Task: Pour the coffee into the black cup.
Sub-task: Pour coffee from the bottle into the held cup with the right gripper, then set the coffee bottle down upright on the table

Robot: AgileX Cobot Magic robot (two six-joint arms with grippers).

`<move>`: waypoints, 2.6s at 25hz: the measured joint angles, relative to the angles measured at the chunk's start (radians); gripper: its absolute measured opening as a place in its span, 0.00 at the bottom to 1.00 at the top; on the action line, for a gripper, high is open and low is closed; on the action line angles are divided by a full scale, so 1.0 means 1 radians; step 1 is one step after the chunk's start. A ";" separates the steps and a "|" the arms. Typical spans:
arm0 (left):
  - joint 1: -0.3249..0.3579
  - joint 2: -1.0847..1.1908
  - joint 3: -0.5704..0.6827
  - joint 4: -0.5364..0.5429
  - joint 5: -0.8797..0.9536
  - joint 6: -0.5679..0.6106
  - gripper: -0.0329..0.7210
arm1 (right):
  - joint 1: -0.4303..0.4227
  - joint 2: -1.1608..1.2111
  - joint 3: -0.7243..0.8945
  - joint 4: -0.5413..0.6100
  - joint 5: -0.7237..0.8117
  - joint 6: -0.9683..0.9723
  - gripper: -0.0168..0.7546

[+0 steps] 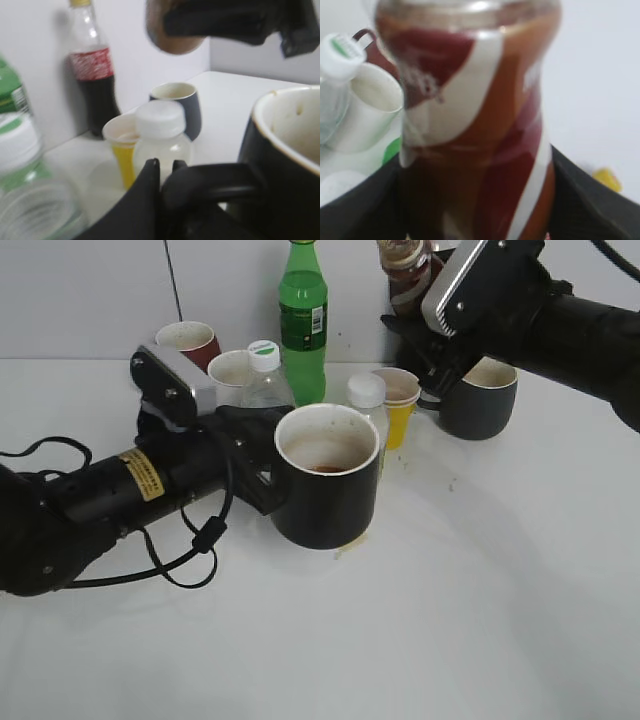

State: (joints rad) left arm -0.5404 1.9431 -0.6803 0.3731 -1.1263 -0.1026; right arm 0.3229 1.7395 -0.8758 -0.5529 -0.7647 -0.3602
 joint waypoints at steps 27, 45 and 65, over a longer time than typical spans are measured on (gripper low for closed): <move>0.297 0.003 0.189 -0.443 -0.029 0.058 0.10 | 0.000 0.087 0.303 0.673 -0.077 0.294 0.67; 0.297 0.267 -0.029 -0.443 -0.077 0.068 0.10 | 0.000 0.274 0.303 0.694 -0.313 0.289 0.67; 0.298 0.204 0.127 -0.447 -0.096 0.066 0.43 | 0.000 0.395 0.290 0.655 -0.407 0.379 0.73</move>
State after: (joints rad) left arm -0.2420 2.1472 -0.5535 -0.0739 -1.2227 -0.0371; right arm 0.3231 2.1350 -0.5855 0.1023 -1.1716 0.0186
